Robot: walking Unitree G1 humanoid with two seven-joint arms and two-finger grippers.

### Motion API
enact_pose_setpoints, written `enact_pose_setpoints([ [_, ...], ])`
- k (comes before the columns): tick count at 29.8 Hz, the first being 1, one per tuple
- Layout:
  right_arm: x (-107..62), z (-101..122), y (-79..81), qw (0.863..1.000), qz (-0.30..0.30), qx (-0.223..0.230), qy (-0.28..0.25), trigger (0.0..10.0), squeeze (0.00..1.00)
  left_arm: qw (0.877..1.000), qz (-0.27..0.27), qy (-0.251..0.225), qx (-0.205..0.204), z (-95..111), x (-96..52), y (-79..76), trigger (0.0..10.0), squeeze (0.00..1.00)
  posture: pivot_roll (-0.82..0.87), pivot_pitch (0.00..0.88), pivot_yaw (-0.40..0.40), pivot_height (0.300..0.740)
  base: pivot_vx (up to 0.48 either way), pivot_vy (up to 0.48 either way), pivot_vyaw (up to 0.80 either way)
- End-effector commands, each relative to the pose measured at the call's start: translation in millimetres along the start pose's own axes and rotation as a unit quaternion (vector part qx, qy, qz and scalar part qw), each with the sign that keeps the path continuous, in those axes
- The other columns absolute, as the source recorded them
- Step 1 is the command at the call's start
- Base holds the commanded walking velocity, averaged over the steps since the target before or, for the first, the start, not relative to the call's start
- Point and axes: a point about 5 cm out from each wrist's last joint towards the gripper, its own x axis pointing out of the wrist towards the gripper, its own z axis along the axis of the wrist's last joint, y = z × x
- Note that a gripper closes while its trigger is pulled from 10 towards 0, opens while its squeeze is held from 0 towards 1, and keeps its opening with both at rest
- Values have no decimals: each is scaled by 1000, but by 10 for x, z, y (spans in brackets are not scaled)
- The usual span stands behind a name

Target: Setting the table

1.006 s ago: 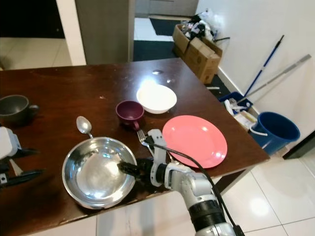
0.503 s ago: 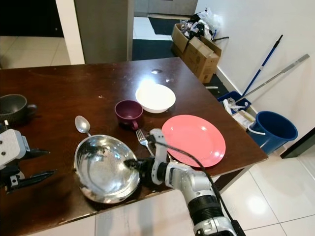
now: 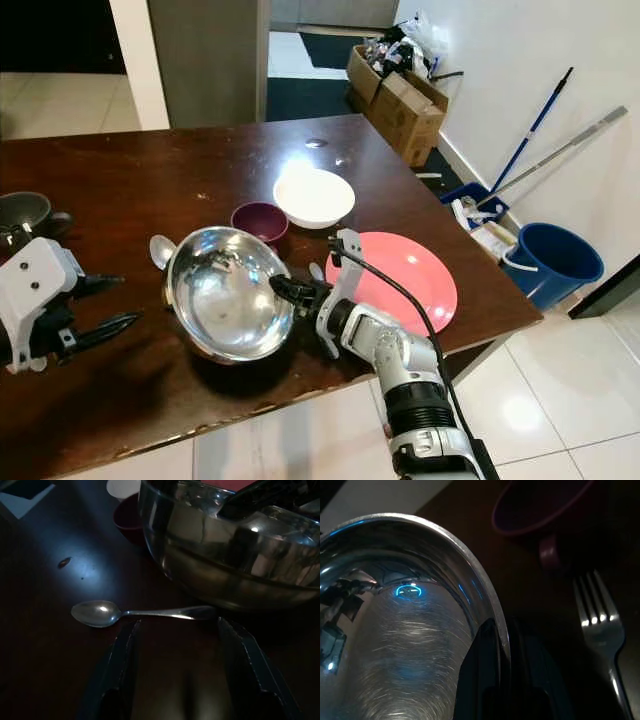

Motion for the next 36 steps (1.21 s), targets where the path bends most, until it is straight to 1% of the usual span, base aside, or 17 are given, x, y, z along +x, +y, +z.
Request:
enact_pose_setpoints([
  [1, -20, 128, 1, 999, -7, -27, -33, 0, 0, 1000, 11, 10, -8, -34, 33, 8, 10000, 0, 30, 68, -5, 740, 0, 0, 0],
  [2, -24, 168, 10, 998, -7, -35, -47, 0, 0, 1000, 19, 9, -10, -30, 52, 18, 10000, 0, 30, 68, -4, 740, 0, 0, 0],
  [3, -35, 253, 22, 996, -14, -38, -83, 0, 0, 998, 57, 4, -13, -22, 112, 64, 10000, 0, 30, 66, 1, 740, 0, 0, 0],
  [4, -35, 253, 22, 996, -14, -38, -83, 0, 0, 998, 57, 4, -13, -22, 112, 64, 10000, 0, 30, 66, 1, 740, 0, 0, 0],
  [6, -71, 401, 70, 988, -19, -22, -150, 0, 0, 990, 133, -11, -38, -15, 211, 153, 10000, 0, 30, 65, 10, 740, 0, 0, 0],
  [7, -71, 401, 70, 988, -19, -22, -150, 0, 0, 990, 133, -11, -38, -15, 211, 153, 10000, 0, 30, 65, 10, 740, 0, 0, 0],
  [10, -137, 579, 260, 976, -4, -41, -215, 0, 0, 978, 186, -36, -84, 20, 286, 192, 10000, 0, 26, 61, 22, 740, 0, 0, 0],
  [11, -167, 641, 376, 969, 1, -69, -235, 3725, 0, 973, 203, -45, -104, 27, 317, 194, 10000, 0, 19, 58, 33, 740, 0, 0, 0],
  [12, -178, 657, 418, 967, 0, -89, -241, 3725, 0, 970, 210, -46, -112, 25, 331, 194, 10000, 0, 19, 58, 33, 740, 0, 0, 0],
  [13, -185, 668, 451, 964, 1, -99, -246, 4863, 0, 968, 215, -48, -118, 24, 344, 192, 10000, 0, 19, 58, 33, 740, 0, 0, 0],
  [14, -199, 692, 494, 961, -1, -102, -258, 10000, 0, 967, 218, -49, -118, 27, 369, 179, 10000, 0, 9, 55, 40, 740, 0, 0, 0],
  [16, -232, 713, 575, 951, -13, -122, -282, 10000, 0, 965, 225, -49, -124, 23, 458, 120, 10000, 0, 0, 49, 47, 740, 0, 0, 0],
  [22, -311, 636, 585, 941, -52, -157, -296, 10000, 0, 964, 223, -48, -137, 31, 615, -20, 10000, 0, -11, 45, 54, 740, 0, 0, 0],
  [26, -338, 563, 557, 938, -78, -167, -294, 10000, 0, 965, 219, -46, -137, 29, 658, -69, 10000, 0, -17, 42, 57, 740, 0, 0, 0],
  [28, -346, 535, 535, 938, -87, -164, -292, 10000, 0, 965, 219, -45, -137, 28, 668, -75, 10000, 0, -15, 40, 54, 740, 0, 0, 0],
  [30, -365, 470, 457, 943, -111, -117, -292, 10000, 0, 966, 221, -43, -129, 26, 673, -68, 10000, 0, -14, 37, 53, 740, 0, 0, 0],
  [36, -414, 431, 332, 939, -148, -113, -289, 10000, 0, 968, 214, -34, -127, -26, 626, -59, 10000, 0, -8, 33, 57, 740, 0, 0, 0],
])
